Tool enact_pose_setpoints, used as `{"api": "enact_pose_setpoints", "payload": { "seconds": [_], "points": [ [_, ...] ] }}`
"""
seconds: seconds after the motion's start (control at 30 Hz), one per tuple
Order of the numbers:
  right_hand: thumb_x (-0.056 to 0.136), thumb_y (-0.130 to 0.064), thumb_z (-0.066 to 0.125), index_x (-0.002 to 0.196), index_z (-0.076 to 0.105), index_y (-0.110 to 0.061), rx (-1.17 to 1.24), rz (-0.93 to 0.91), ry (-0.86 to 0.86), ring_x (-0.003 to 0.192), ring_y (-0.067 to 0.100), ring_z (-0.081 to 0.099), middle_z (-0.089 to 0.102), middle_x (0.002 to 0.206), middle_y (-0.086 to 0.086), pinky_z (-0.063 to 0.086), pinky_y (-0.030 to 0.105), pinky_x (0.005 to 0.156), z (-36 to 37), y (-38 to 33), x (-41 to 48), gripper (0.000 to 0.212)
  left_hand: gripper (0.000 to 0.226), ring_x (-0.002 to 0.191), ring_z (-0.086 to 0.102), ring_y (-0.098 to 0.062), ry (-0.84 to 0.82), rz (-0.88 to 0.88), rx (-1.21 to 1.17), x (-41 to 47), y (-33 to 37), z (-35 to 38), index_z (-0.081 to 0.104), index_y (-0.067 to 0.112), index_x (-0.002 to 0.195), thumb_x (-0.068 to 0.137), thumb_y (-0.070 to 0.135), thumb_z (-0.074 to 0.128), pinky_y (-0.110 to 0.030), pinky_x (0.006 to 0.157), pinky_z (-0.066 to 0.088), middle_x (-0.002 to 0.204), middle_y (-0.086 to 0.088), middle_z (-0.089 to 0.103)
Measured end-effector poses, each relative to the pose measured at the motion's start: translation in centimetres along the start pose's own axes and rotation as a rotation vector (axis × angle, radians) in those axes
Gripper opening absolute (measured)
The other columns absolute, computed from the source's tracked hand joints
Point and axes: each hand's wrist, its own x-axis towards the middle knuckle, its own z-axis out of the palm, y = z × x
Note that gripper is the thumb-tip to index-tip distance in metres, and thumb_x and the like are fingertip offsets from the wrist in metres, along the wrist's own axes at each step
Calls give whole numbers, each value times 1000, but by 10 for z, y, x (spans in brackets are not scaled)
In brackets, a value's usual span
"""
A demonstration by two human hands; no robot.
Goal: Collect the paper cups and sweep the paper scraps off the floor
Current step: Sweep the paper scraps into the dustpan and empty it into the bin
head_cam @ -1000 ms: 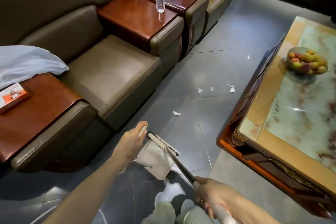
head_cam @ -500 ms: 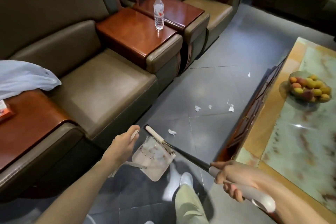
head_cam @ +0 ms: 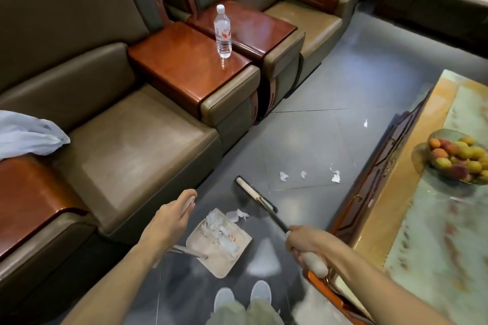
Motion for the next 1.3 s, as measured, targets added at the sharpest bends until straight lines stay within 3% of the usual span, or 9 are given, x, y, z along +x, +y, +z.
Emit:
{"api": "enact_pose_setpoints", "payload": {
  "seconds": [0.1,0.27,0.43,0.6,0.73,0.87,1.0,1.1,1.3],
  "points": [
    [81,0,39,118,51,-12,24,38,-60,38,8,44,50,55,4,39,19,38,22,1,1,40,21,76,56,-14,18,0,-23,8,0,-5,41,33,120,100,35,36,-29,66,43,98,2,60],
    [77,3,33,86,44,-14,232,66,-199,34,8,36,39,40,0,32,15,37,48,-3,-29,23,19,68,53,-9,-29,55,-7,20,6,-6,38,35,119,100,36,34,-29,62,41,89,2,60],
    [87,0,40,114,51,-18,356,193,-246,27,7,32,34,37,-1,29,11,31,21,-13,-53,34,17,69,52,-10,-62,124,-5,32,22,-9,39,32,117,101,33,35,-28,62,40,89,0,60],
    [89,-1,45,124,51,-16,355,173,-169,35,9,36,38,46,3,30,15,33,-15,-15,-73,39,14,67,54,-10,-74,151,-41,53,44,-14,40,34,115,101,32,37,-17,53,38,82,6,56],
    [88,2,45,133,46,-4,309,57,-79,35,10,36,38,52,6,28,17,34,-48,-19,-80,45,23,75,53,-15,-80,190,-36,78,75,-12,42,27,123,101,30,36,-28,67,38,96,-3,60],
    [88,2,48,130,49,-1,193,-21,4,44,10,42,46,59,5,35,18,39,-101,-24,-65,42,29,75,50,-9,-76,207,-1,117,111,-7,40,23,130,102,28,35,-18,62,36,108,-7,62],
    [84,5,46,108,55,-10,465,65,6,42,12,38,41,50,5,32,18,35,-161,-17,-35,29,31,81,56,-12,-90,203,-21,157,145,-2,41,22,131,101,27,36,-15,64,39,114,-8,62],
    [84,5,45,125,47,-11,556,68,68,38,11,38,42,49,5,33,15,34,-203,-11,-18,43,30,88,58,-19,-81,205,-20,187,170,1,43,22,130,101,27,37,-26,75,41,113,-10,63],
    [84,6,44,134,42,-1,524,72,241,34,13,38,43,44,5,35,18,36,-271,-2,19,50,31,72,54,-8,-147,226,31,230,208,11,39,22,131,101,27,36,-13,55,39,110,-7,63]
  ]
}}
